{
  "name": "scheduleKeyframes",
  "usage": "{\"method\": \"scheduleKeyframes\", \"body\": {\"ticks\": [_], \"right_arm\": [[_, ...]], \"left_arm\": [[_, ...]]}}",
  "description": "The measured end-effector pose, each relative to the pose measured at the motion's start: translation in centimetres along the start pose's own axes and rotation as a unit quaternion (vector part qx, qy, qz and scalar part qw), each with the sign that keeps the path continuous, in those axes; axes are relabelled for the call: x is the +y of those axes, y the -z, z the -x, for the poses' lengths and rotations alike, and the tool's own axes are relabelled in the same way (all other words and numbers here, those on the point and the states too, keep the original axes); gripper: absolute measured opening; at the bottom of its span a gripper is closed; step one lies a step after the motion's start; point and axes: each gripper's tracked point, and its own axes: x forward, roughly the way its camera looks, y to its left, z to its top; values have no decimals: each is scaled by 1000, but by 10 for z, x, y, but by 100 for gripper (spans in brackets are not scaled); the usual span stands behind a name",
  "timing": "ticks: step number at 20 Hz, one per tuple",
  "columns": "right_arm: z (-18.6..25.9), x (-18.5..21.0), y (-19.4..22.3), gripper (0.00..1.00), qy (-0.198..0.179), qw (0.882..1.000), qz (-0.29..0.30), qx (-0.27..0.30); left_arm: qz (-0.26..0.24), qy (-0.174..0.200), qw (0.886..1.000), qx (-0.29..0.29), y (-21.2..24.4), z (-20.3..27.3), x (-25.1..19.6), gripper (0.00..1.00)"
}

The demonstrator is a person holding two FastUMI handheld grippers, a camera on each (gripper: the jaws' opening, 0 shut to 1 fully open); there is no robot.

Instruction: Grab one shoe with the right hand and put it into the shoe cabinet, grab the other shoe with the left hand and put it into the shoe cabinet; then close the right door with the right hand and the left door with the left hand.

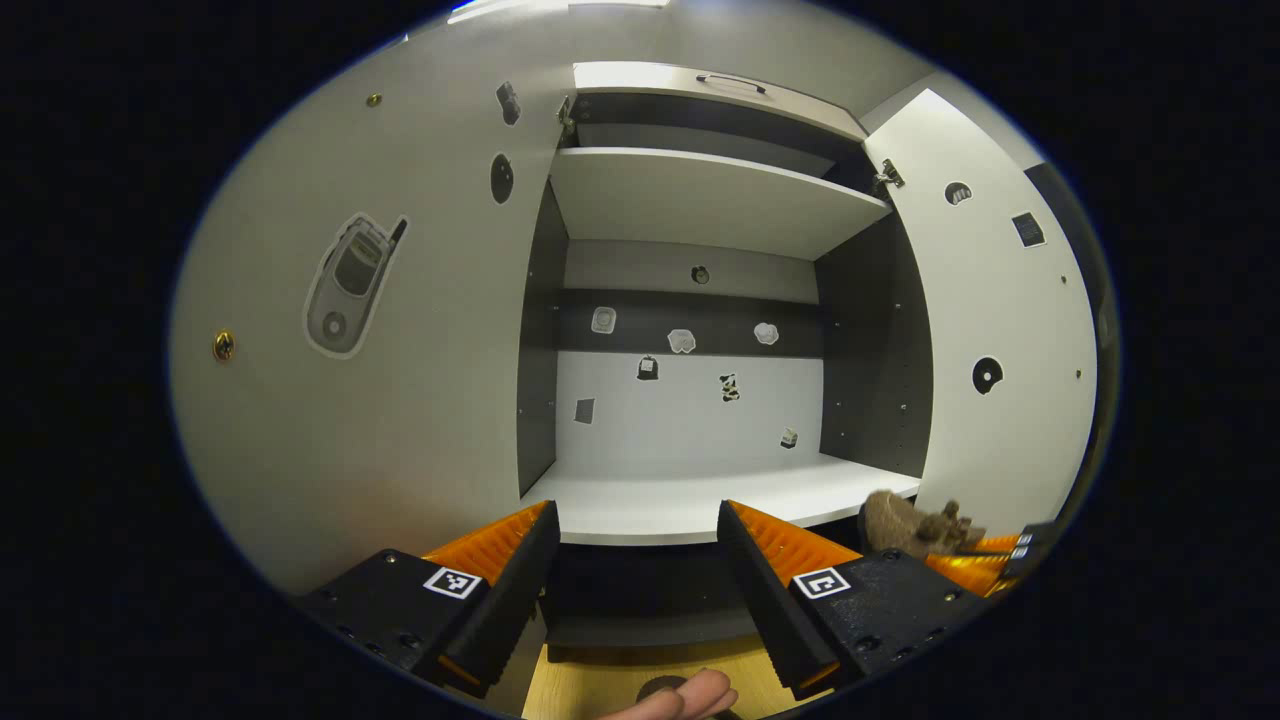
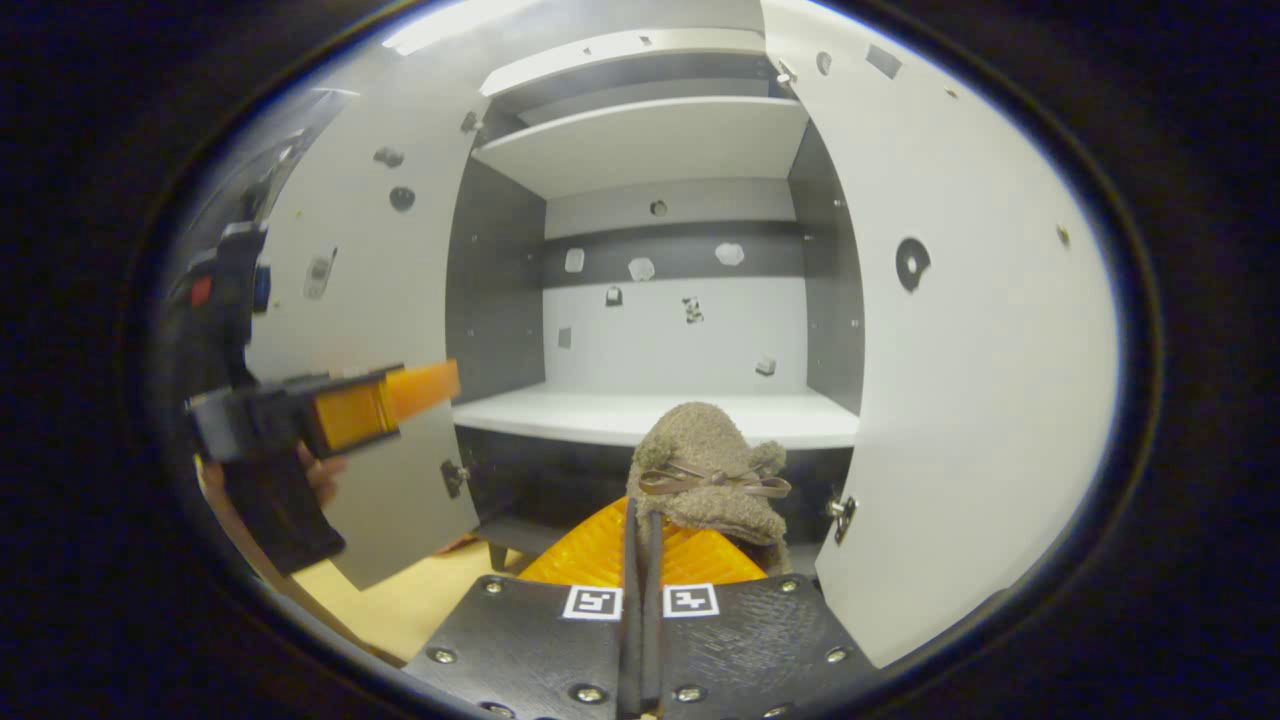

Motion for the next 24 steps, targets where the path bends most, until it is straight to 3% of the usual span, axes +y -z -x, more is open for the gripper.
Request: {"method": "scheduleKeyframes", "body": {"ticks": [3,6,9,18,23,24], "right_arm": [[-11,6,-53,1,-5,1000,21,-17],[-39,-5,-96,1,26,997,56,-34],[-83,-12,-124,1,33,997,42,-50],[-217,-62,-107,1,82,996,44,-13],[-248,-72,-69,1,91,991,80,48],[-254,-73,-68,5,90,991,85,50]], "left_arm": [[-3,6,1000,4,2,2,-7,98],[-3,11,1000,2,2,3,-9,97],[-3,15,1000,5,3,3,-11,97],[-5,17,1000,10,5,0,-4,97],[-4,12,1000,16,8,-3,0,97],[-3,13,1000,20,10,-3,-1,97]]}}
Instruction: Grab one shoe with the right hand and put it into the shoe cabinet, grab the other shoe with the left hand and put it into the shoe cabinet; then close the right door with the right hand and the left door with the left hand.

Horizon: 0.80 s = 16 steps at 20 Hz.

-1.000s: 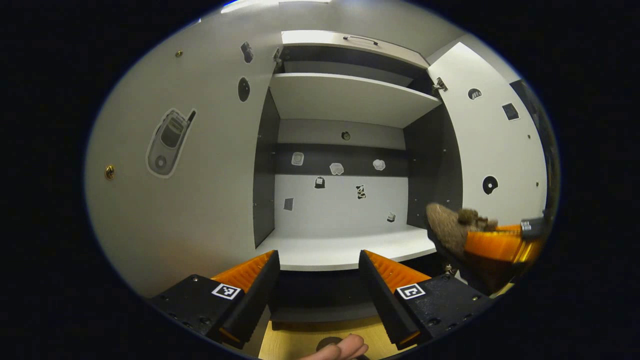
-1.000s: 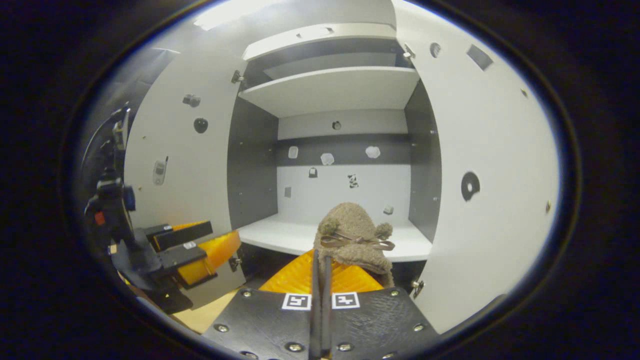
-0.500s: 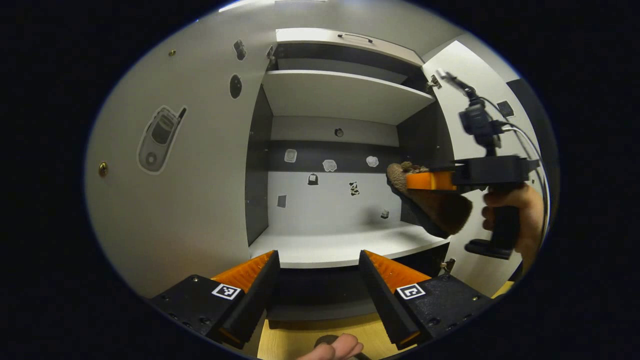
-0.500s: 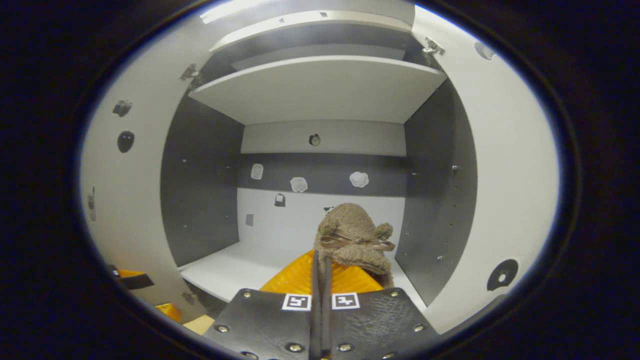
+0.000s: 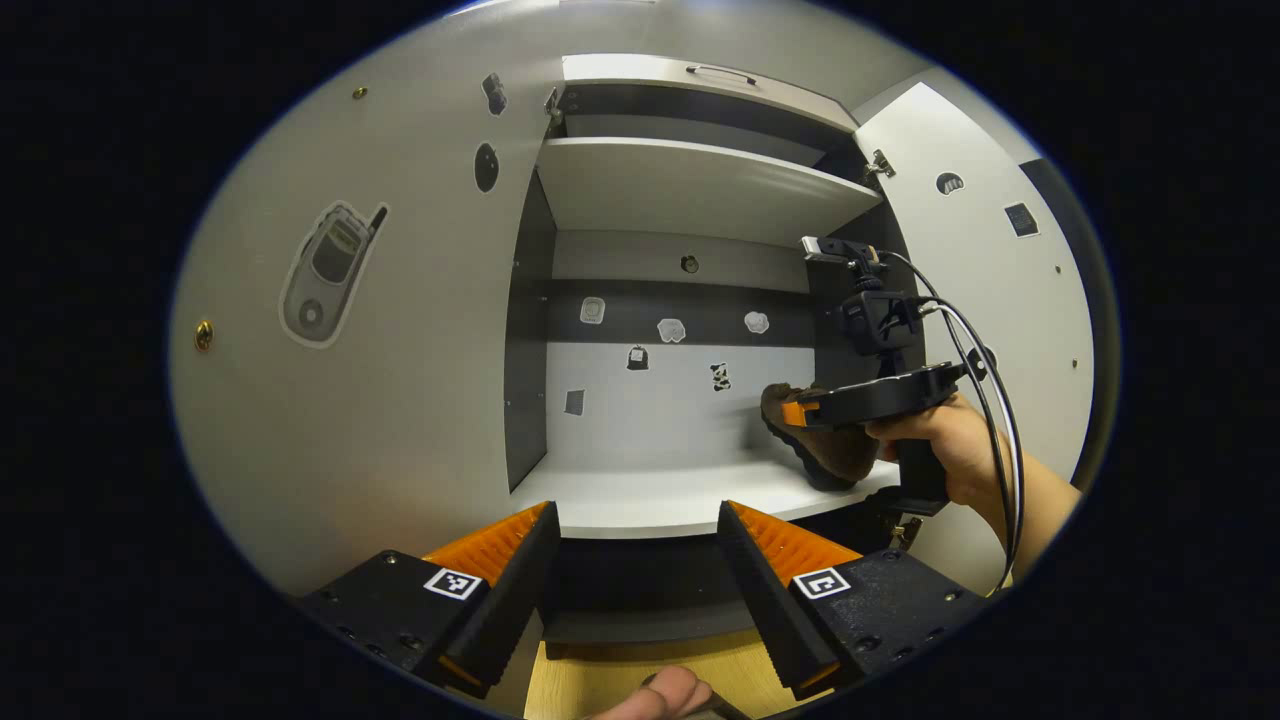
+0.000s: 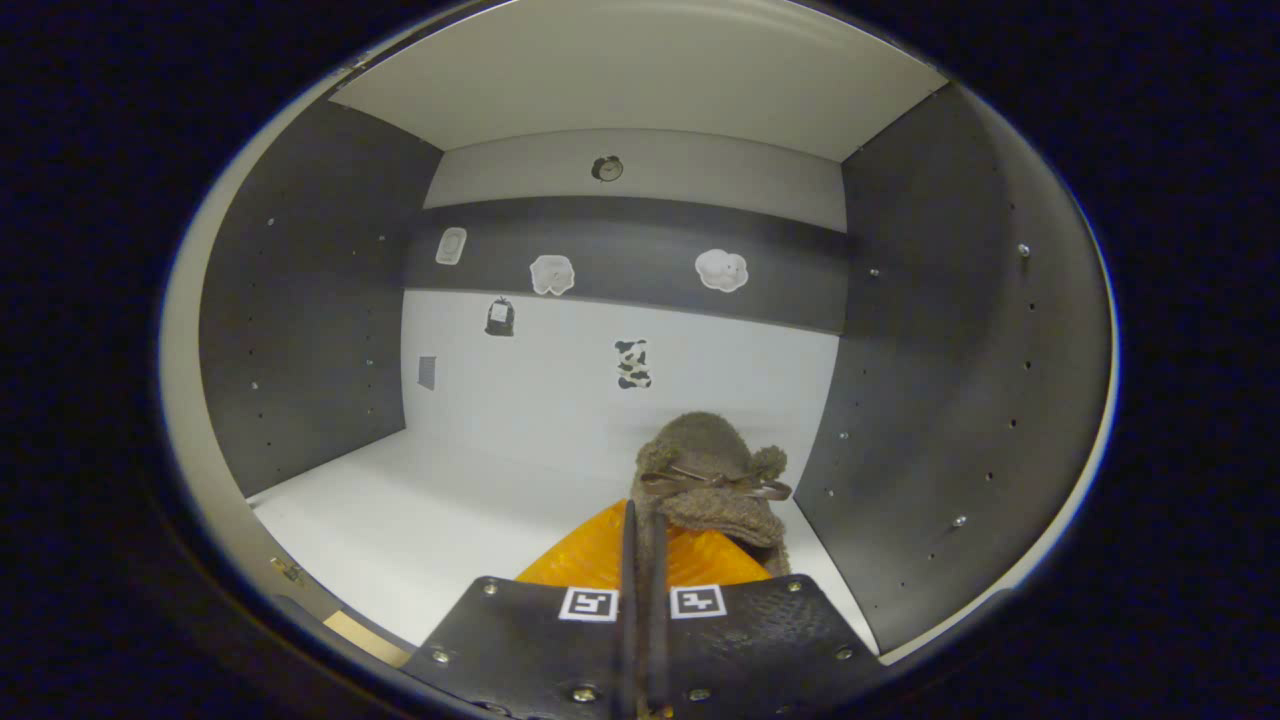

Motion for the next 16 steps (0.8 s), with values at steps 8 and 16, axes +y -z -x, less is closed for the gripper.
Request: {"method": "scheduleKeyframes", "body": {"ticks": [8,16], "right_arm": [[8,34,6,84,-10,1000,-7,-5],[93,36,-47,99,27,989,77,-120]], "left_arm": [[9,0,1000,-3,-2,3,-9,97],[22,-9,999,-24,-18,24,-8,97]]}}
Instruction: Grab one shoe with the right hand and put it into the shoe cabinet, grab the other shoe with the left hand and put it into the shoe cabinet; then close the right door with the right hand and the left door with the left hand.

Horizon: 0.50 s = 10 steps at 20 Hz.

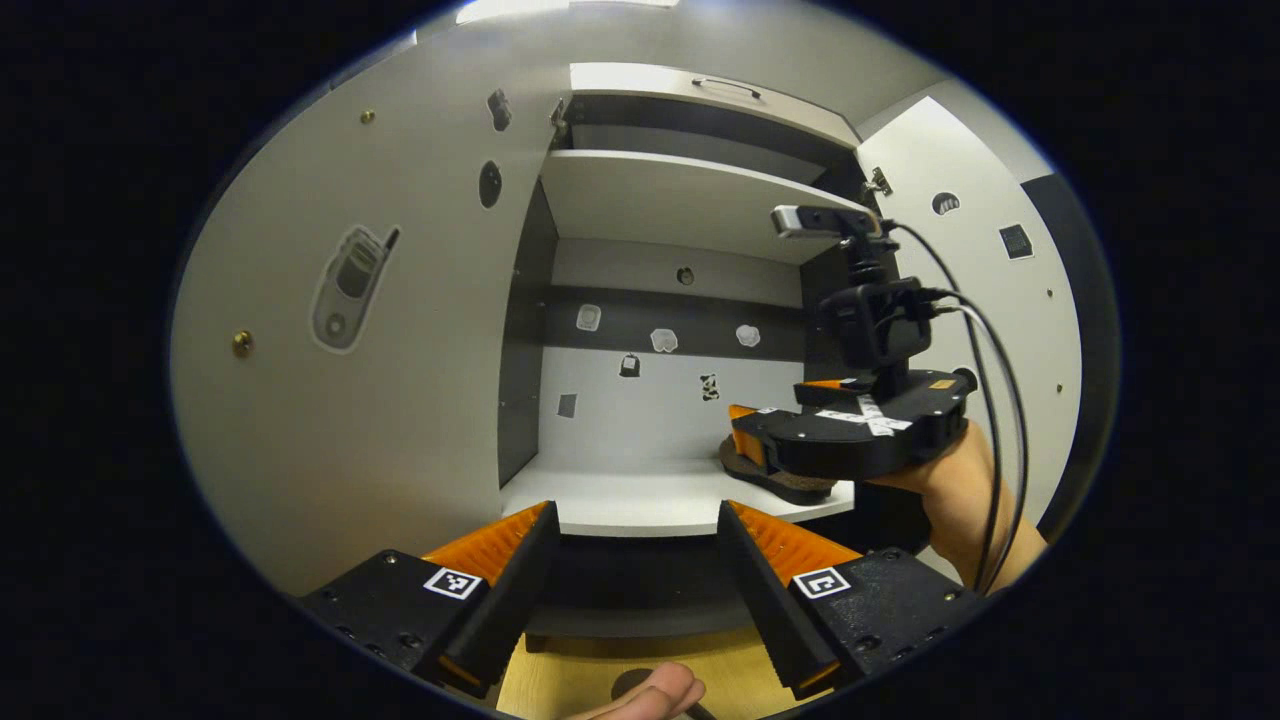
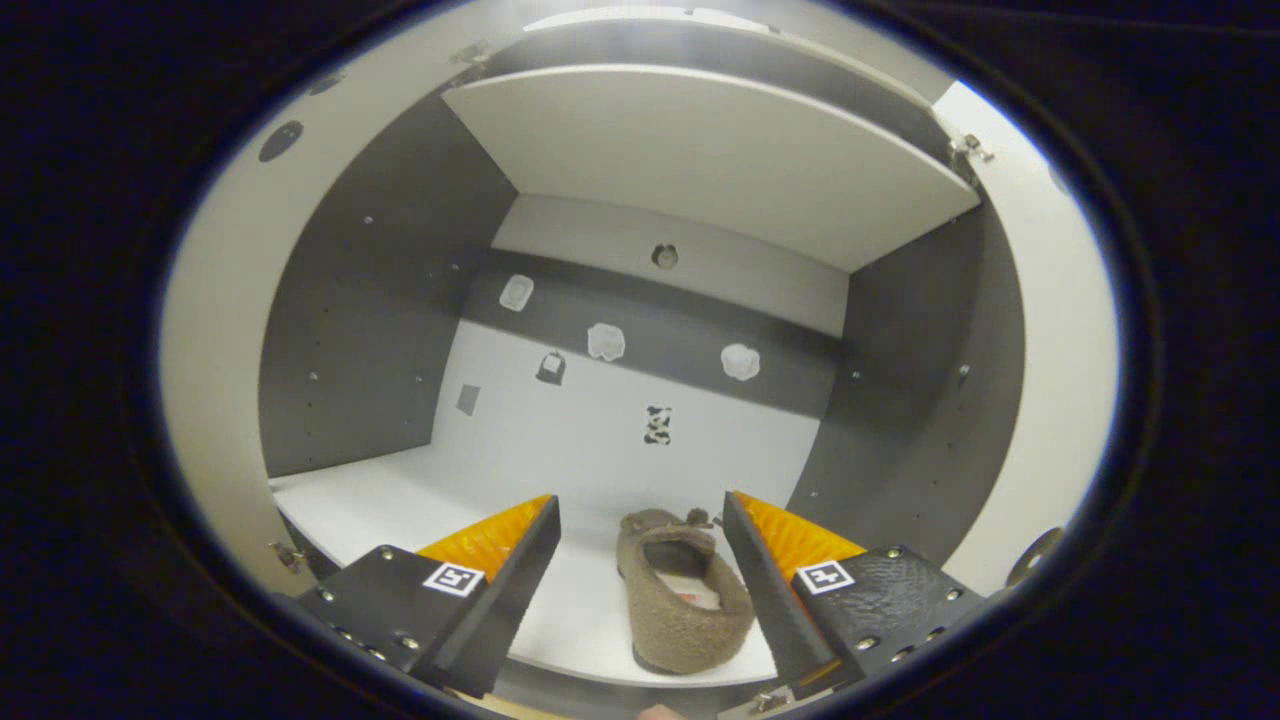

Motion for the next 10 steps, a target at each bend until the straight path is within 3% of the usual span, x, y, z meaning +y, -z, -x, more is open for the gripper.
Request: {"method": "scheduleKeyframes", "body": {"ticks": [5,10], "right_arm": [[72,-13,-21,98,3,998,4,-58],[131,-20,9,99,-1,997,-42,-72]], "left_arm": [[7,-6,1000,-28,-15,29,-7,97],[-8,-23,999,-26,13,51,-5,97]]}}
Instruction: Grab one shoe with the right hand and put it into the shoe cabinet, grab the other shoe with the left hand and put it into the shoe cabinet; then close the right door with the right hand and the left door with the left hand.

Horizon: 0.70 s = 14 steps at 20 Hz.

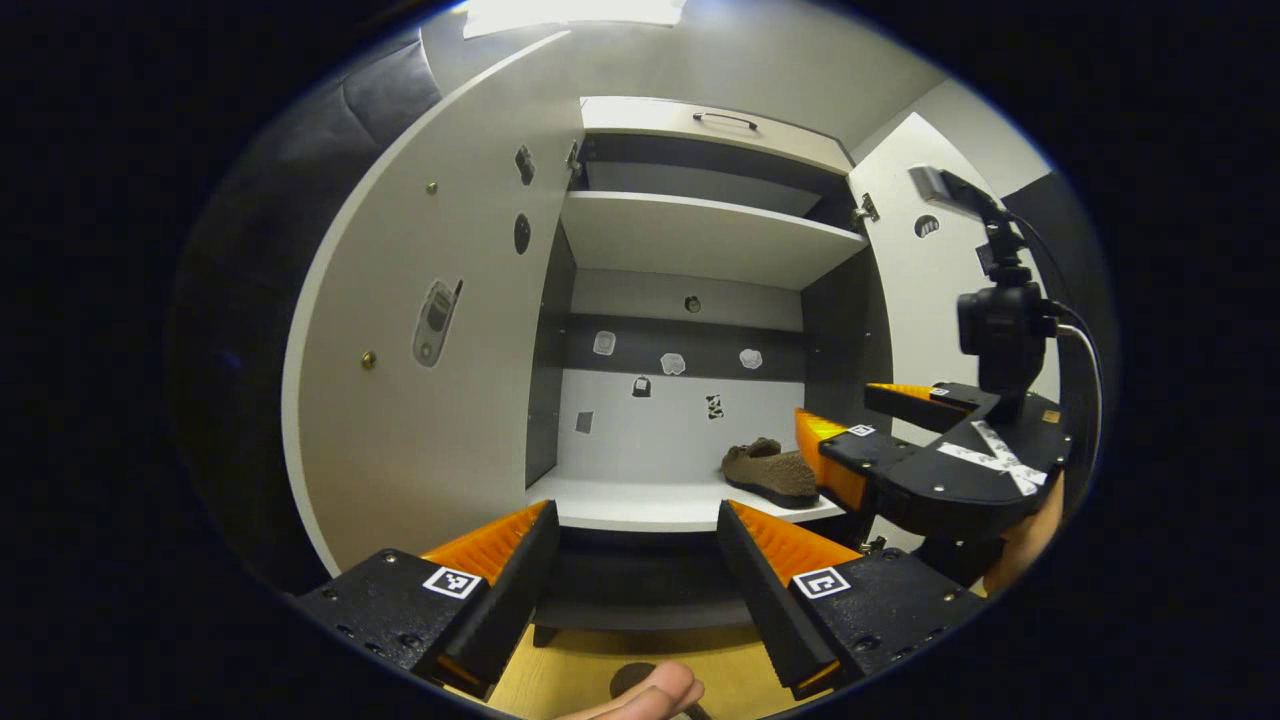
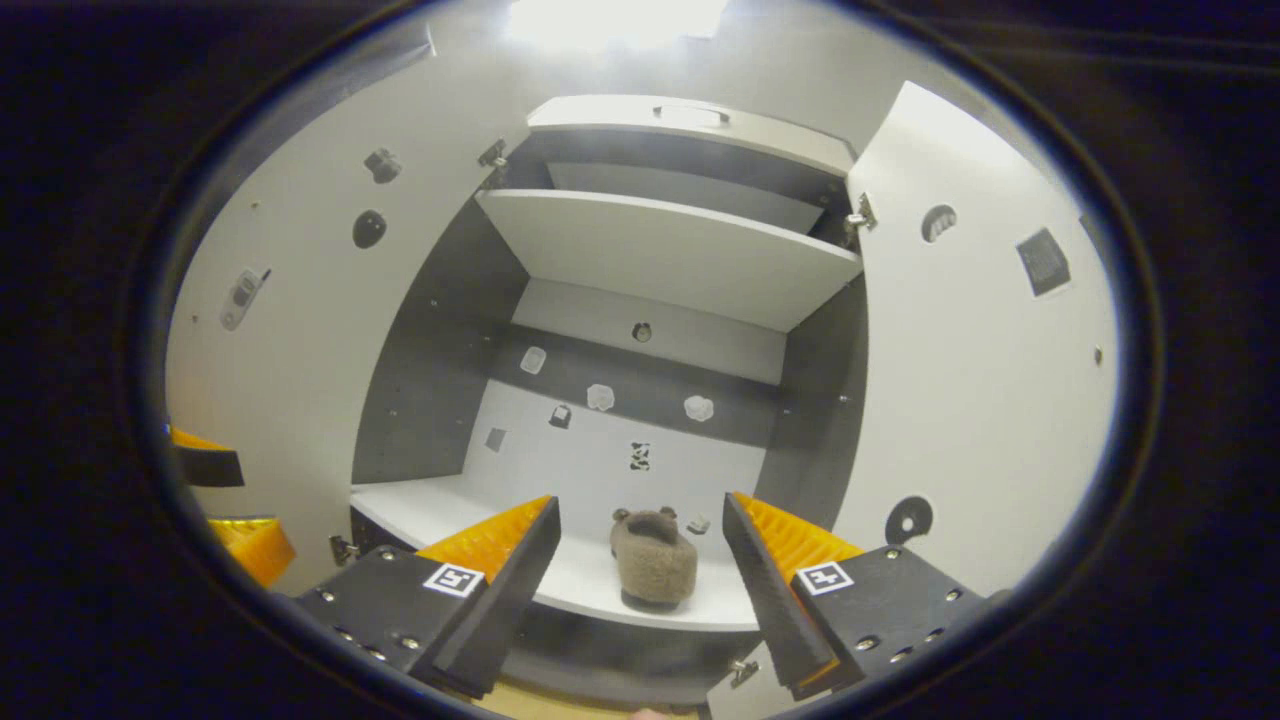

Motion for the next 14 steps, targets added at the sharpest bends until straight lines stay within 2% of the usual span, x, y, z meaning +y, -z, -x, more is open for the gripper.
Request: {"method": "scheduleKeyframes", "body": {"ticks": [4,9,11,14], "right_arm": [[47,-1,52,98,-1,999,-35,25],[86,5,107,99,-8,996,-69,48],[97,4,120,99,-9,995,-78,58],[111,-1,122,99,-2,995,-81,53]], "left_arm": [[-18,-37,999,31,70,15,28,97],[-24,-24,994,99,169,36,27,98],[-6,-30,985,170,222,44,28,98],[25,-14,965,260,284,56,15,99]]}}
